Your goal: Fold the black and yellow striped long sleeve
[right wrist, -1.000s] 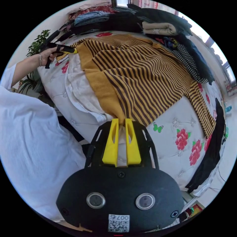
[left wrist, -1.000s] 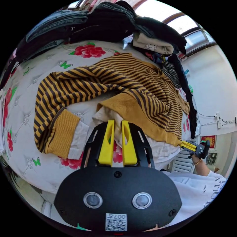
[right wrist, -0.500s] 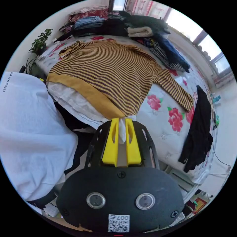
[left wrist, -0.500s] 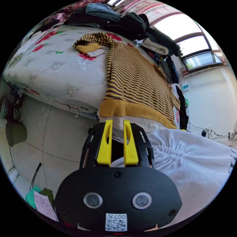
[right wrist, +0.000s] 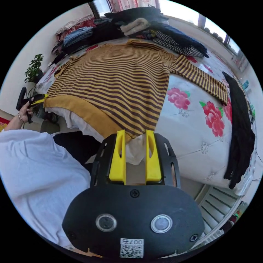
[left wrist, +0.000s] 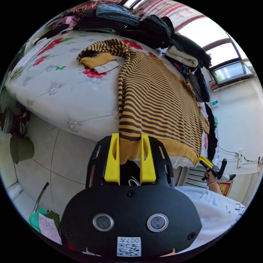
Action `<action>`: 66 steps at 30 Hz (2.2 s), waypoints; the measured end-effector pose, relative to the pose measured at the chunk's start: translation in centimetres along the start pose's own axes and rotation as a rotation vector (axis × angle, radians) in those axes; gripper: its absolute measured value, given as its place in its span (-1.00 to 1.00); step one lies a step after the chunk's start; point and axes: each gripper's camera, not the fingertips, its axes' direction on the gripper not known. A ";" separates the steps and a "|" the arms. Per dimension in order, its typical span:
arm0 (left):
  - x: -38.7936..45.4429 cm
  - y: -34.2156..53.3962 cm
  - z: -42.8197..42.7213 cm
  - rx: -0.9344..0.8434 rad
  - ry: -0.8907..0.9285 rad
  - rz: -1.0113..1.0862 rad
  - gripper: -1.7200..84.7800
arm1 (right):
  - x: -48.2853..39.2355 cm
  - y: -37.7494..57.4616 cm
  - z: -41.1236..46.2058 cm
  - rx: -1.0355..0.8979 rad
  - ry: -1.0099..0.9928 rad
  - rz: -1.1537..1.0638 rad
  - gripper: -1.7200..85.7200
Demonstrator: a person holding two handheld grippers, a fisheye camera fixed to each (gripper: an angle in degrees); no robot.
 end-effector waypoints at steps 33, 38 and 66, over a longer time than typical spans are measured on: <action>-16.0 -15.2 -7.9 0.404 -0.030 -0.331 -0.93 | 13.0 -43.3 5.9 0.032 0.370 0.218 -0.95; -17.5 -13.6 -16.9 0.759 -0.010 -0.408 -0.94 | 12.7 -40.3 3.6 0.136 0.238 0.256 -0.96; 21.4 -15.7 3.2 0.058 -0.131 0.632 -0.75 | 12.9 -18.9 -3.7 0.240 -0.274 0.159 -0.77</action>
